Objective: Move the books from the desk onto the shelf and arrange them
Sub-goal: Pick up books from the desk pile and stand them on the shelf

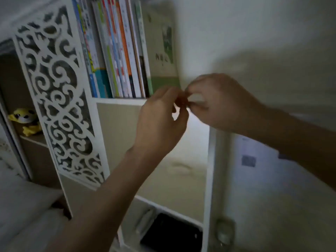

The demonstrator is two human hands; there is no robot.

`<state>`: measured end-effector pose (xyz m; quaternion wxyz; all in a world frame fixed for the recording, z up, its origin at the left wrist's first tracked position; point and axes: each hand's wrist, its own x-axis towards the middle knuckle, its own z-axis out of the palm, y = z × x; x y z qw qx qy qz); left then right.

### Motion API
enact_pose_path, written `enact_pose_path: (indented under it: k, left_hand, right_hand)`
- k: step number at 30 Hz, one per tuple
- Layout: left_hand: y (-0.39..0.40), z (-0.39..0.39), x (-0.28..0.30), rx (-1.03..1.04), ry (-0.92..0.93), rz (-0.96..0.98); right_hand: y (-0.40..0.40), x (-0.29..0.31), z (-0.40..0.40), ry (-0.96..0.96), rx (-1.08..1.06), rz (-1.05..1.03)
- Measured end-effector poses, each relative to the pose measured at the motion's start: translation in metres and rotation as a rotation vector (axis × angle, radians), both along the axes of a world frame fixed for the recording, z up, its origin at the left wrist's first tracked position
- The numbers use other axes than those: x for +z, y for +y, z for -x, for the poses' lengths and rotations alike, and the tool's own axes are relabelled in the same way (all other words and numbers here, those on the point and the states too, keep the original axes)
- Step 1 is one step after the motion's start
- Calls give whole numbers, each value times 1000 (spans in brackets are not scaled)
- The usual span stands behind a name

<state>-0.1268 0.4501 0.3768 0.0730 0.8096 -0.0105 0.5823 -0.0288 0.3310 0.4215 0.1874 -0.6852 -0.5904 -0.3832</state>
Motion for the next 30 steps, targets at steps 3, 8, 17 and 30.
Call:
enact_pose_path:
  k: [3,8,17,30]
  left_hand:
    - [-58,6,-54,-248,339,-90]
    - [-149,-32,-191,-454,1028,-204]
    - [-364,-91,-396,-547,1634,-234]
    - [-524,-113,-515,-264,1392,337]
  right_hand:
    - [-115,-63,13,-150,78,-34]
    - [-284,-228,6,256,-445,343]
    - [-566,-470,89,1289,-1191,339]
    - [-733,-569,154,1676,-1746,-205]
